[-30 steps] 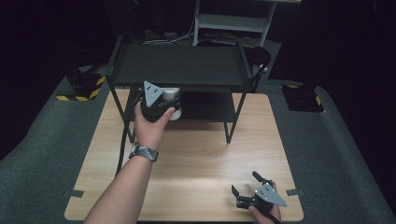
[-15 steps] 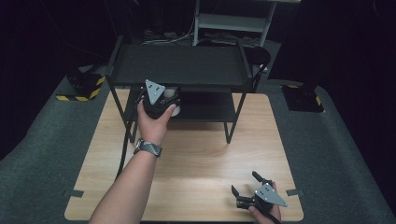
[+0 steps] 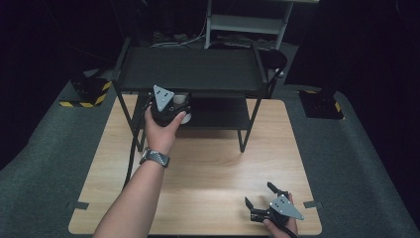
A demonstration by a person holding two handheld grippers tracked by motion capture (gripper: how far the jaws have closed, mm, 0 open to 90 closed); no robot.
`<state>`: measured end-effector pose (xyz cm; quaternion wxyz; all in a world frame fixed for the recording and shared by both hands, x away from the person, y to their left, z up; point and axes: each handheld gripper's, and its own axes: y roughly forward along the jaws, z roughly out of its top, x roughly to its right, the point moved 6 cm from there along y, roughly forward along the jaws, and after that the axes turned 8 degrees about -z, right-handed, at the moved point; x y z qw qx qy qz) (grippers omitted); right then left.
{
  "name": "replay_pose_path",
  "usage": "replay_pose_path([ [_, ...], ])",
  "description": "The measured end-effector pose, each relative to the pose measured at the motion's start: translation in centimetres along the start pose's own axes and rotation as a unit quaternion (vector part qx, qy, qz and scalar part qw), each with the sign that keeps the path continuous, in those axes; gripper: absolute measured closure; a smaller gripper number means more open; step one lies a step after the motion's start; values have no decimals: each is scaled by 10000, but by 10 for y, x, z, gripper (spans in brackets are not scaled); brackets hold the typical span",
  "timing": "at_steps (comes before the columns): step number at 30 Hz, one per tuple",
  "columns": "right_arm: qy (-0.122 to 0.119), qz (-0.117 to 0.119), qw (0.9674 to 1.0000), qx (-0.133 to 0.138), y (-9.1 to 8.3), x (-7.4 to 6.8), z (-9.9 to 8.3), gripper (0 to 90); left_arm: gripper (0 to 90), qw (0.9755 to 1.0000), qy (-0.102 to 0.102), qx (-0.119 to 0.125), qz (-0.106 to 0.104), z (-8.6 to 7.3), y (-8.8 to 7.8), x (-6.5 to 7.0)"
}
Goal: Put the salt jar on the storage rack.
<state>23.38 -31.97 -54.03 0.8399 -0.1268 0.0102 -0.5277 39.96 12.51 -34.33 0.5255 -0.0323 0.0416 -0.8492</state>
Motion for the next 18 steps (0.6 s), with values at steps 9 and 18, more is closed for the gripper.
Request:
replay_pose_path([
  [9,-19,13,10000,-4,0,0,0,7,172,9999,-103,96,-15,3,-6,1],
  [18,-71,24,10000,-16,1,0,0,7,5,9998,-113,86,-133,-2,-26,4],
])
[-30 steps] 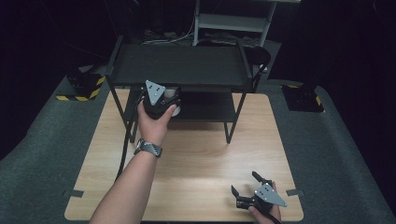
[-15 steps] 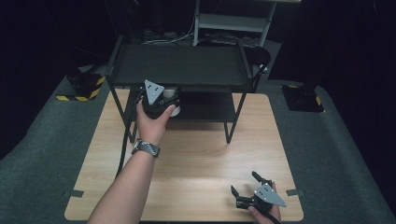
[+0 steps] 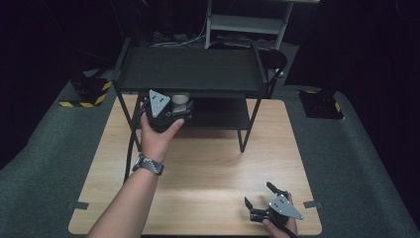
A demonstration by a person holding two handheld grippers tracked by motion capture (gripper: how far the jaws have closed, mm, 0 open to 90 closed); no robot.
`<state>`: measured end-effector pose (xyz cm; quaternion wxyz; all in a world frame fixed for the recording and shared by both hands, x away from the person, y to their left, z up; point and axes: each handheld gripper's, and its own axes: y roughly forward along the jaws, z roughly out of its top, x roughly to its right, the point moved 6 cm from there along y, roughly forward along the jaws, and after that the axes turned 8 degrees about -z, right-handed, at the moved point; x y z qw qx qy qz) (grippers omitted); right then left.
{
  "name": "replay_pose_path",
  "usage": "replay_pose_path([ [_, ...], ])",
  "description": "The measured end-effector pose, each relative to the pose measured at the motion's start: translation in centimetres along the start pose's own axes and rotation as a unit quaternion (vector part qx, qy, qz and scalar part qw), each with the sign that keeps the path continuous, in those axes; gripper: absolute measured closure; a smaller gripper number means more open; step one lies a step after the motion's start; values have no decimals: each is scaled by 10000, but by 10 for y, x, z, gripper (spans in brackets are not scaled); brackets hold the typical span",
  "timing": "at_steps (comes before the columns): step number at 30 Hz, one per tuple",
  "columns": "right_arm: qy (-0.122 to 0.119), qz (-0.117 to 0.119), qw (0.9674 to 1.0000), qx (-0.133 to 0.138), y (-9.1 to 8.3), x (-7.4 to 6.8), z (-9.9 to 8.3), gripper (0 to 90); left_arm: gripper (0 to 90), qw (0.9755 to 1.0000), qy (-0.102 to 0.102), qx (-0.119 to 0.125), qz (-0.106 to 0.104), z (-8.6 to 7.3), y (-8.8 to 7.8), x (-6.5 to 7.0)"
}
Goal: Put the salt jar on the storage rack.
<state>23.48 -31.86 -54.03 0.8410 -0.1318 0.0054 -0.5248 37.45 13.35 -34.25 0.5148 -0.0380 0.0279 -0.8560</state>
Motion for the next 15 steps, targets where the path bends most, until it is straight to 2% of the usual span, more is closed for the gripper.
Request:
replay_pose_path([
  [4,-23,-1,10000,-9,0,0,0,7,5,9999,-35,62,-102,-5,-14,-2],
  [5,-32,-1,10000,-14,0,-1,0,7,5,9999,-37,73,-145,-9,-22,-3],
  [10,-40,-2,10000,-21,1,-1,0,7,5,9997,28,97,-237,-17,-35,-3],
  [15,-70,1,10000,-28,1,-2,1,7,5,9989,21,168,-439,-34,-55,-4],
])
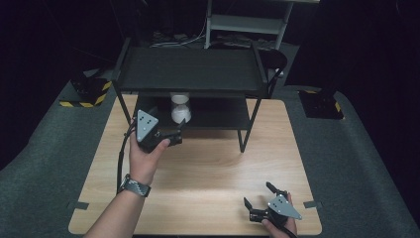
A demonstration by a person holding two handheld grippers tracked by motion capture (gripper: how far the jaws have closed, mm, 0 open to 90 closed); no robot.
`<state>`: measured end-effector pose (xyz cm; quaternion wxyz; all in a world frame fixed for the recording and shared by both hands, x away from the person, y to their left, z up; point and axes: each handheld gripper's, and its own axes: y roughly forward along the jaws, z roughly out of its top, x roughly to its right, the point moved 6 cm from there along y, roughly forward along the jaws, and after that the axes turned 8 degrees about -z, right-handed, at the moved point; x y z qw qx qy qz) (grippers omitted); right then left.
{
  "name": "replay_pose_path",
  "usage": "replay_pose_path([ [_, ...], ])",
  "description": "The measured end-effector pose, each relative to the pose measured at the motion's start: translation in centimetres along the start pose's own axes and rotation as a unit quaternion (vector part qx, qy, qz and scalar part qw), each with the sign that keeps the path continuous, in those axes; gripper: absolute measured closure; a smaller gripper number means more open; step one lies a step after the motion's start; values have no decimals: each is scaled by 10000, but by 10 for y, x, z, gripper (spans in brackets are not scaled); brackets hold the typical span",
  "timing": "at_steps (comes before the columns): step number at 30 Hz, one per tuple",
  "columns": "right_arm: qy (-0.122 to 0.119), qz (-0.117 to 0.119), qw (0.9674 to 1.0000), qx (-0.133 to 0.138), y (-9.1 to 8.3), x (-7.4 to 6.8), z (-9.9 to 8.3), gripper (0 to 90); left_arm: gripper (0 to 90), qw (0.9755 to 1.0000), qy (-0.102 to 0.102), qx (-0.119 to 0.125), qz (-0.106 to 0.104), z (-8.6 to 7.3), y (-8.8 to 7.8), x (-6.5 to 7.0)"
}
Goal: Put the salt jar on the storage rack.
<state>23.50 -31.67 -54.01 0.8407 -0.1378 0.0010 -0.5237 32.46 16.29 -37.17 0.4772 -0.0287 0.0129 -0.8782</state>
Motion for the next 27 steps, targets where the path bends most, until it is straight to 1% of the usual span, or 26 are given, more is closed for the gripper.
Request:
replay_pose_path([
  [2,-7,3,10000,-4,0,0,0,7,5,10000,12,15,-20,-3,-3,1],
  [5,-32,13,10000,-8,0,0,0,7,5,9999,21,73,-107,-14,-17,2],
  [6,-39,17,10000,-9,0,0,0,8,5,9999,21,73,-107,-14,-17,2],
  [7,-39,17,10000,-9,0,0,0,8,5,9999,18,72,-116,-17,-21,3],
  [8,-43,18,10000,-9,1,0,0,7,5,9998,49,87,-177,-24,-28,4],
  [10,-40,17,10000,-10,1,0,0,7,5,9995,154,125,-231,-31,-35,6],
  [11,-40,17,10000,-10,1,0,0,7,5,9995,154,125,-231,-31,-35,6],
  [13,-41,19,10000,-13,1,-1,0,8,5,9993,155,169,-312,-39,-42,7],
  [14,-42,21,10000,-15,1,-1,0,7,5,9993,152,167,-298,-47,-49,9],
  [15,-42,21,10000,-15,1,-1,0,7,5,9993,152,167,-298,-47,-49,9],
  [16,-49,20,10000,-17,1,-1,0,7,5,9992,173,212,-279,-56,-56,11],
  [17,-55,22,10000,-18,1,-1,0,7,5,9992,181,215,-296,-60,-59,12],
  [18,-55,22,10000,-18,1,-1,0,7,5,9992,181,215,-296,-60,-59,12],
  [20,-62,22,10000,-16,1,-1,0,7,5,9990,173,223,-341,-69,-66,14],
  [21,-60,21,10000,-16,1,-1,0,7,5,9990,167,191,-360,-79,-72,15],
  [24,-61,24,10000,-15,1,-1,0,7,5,9990,131,145,-397,-93,-79,17],
  [26,-64,25,10000,-17,1,-1,0,7,5,9990,173,69,-396,-105,-84,19],
  [27,-64,25,10000,-17,1,-1,0,7,5,9990,173,69,-396,-105,-84,19],
])
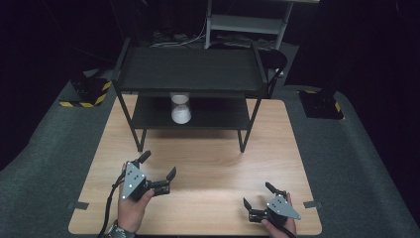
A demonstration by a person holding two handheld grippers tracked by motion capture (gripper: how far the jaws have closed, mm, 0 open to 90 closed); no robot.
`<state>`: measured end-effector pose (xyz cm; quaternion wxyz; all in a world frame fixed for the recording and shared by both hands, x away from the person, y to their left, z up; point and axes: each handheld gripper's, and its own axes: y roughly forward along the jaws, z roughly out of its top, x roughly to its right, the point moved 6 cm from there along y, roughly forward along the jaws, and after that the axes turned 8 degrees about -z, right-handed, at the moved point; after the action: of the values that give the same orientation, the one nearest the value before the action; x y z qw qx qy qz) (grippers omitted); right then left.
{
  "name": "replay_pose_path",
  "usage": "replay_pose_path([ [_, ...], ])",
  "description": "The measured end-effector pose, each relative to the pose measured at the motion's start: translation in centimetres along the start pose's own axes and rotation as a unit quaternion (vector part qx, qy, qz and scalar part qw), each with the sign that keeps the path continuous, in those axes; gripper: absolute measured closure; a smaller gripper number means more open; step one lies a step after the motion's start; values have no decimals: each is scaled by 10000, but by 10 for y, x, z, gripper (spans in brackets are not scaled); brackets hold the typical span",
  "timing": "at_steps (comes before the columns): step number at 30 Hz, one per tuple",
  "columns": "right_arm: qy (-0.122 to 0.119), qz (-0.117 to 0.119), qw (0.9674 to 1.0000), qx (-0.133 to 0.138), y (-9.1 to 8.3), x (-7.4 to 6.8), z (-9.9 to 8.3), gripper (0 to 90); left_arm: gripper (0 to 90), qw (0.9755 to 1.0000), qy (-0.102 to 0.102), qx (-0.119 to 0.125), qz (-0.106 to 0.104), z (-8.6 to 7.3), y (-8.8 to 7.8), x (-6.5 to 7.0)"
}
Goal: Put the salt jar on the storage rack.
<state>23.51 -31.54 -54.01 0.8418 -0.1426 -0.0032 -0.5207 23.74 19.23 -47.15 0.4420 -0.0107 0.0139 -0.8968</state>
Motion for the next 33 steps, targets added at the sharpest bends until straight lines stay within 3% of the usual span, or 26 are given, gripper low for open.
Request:
replay_pose_path([
  [4,-7,-4,10000,1,0,0,0,7,5,9998,-25,-176,-56,-24,-8,2],
  [16,-21,-8,10000,-4,0,-1,0,7,5,9975,-72,-680,-179,-54,-19,4],
  [23,-44,-15,10000,-7,0,-1,0,8,5,9932,-169,-1101,-339,-63,-18,5],
  [24,-44,-15,10000,-7,0,-1,0,8,5,9932,-169,-1101,-339,-63,-18,5],
  [27,-50,-26,10000,2,-1,-2,0,8,5,9895,-89,-1412,-298,-64,-15,6],
  [33,-52,-57,10000,6,-1,-2,0,7,5,9854,-5,-1684,-244,-63,-12,4],
])
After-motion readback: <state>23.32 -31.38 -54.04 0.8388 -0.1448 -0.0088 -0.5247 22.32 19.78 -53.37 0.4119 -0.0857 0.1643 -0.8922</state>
